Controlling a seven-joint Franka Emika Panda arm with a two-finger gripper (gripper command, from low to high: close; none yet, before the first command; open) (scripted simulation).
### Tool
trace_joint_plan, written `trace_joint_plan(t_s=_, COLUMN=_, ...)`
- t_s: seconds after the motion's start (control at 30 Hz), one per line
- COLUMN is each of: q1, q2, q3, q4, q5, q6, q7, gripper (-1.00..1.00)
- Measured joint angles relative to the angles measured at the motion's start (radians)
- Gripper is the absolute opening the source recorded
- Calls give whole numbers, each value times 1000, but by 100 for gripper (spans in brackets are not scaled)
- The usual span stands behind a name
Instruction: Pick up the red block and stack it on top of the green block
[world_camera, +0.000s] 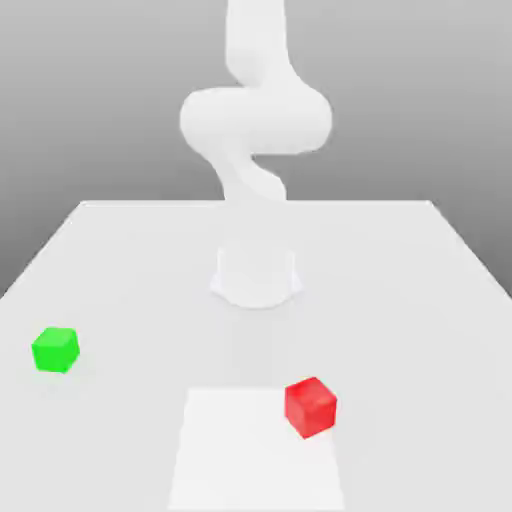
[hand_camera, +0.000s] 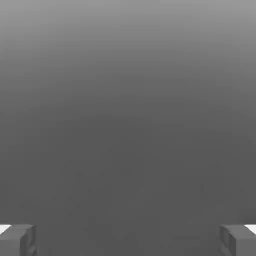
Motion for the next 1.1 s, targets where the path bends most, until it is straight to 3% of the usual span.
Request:
trace_joint_plan(t_s=0.3, q1=-149, q2=276, q3=219, q4=-172, q5=-51, q6=165, q7=455, gripper=0)
trace_joint_plan(t_s=0.57, q1=-222, q2=517, q3=332, q4=-323, q5=-79, q6=310, q7=837, gripper=0)
trace_joint_plan(t_s=0.83, q1=-195, q2=708, q3=371, q4=-456, q5=16, q6=450, q7=1098, gripper=0)
trace_joint_plan(t_s=1.1, q1=-176, q2=827, q3=314, q4=-435, q5=-126, q6=542, q7=1223, gripper=0)
